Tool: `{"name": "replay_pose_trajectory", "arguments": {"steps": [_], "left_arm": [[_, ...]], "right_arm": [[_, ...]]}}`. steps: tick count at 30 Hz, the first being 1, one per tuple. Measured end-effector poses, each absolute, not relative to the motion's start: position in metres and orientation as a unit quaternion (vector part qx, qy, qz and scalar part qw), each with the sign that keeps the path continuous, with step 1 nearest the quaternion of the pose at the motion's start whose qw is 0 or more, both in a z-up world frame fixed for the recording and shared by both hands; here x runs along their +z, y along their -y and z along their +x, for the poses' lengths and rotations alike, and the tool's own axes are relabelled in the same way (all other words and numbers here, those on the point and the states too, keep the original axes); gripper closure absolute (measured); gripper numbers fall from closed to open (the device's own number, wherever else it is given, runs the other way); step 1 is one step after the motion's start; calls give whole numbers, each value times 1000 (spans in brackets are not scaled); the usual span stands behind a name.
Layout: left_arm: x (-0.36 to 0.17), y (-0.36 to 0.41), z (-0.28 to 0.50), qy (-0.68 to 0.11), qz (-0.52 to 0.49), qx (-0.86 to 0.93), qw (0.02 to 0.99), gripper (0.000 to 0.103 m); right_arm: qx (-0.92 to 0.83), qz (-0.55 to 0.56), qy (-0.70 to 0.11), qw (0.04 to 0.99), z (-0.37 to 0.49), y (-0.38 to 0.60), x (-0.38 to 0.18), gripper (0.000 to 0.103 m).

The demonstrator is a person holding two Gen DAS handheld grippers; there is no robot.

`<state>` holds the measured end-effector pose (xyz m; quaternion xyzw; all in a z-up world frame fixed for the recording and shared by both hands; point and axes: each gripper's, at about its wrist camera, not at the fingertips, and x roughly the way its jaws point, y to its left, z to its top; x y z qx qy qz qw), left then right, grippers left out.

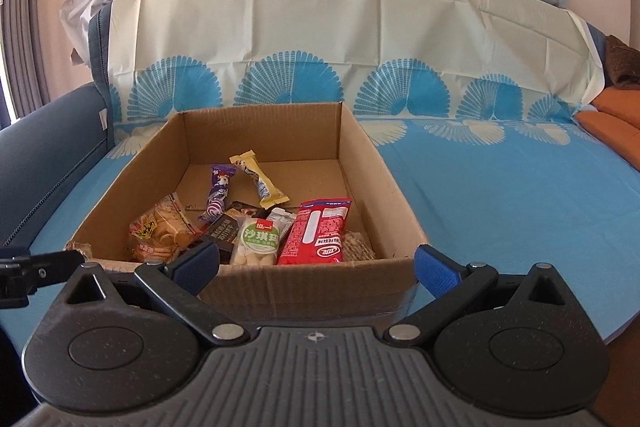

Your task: Organize snacks

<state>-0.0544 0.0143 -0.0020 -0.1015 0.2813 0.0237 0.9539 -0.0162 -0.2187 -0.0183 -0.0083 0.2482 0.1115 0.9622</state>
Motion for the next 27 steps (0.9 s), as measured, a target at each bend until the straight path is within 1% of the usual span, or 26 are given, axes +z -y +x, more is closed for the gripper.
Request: {"name": "replay_pose_trajectory", "arguments": {"steps": [11,27], "left_arm": [[-3,0,-54,-269,-77,16,960,0],[-2,-1,-56,-263,-70,15,962,0]], "right_arm": [[114,10,-244,963,-19,233,-19,1],[121,3,-241,963,-20,227,-19,1]]}}
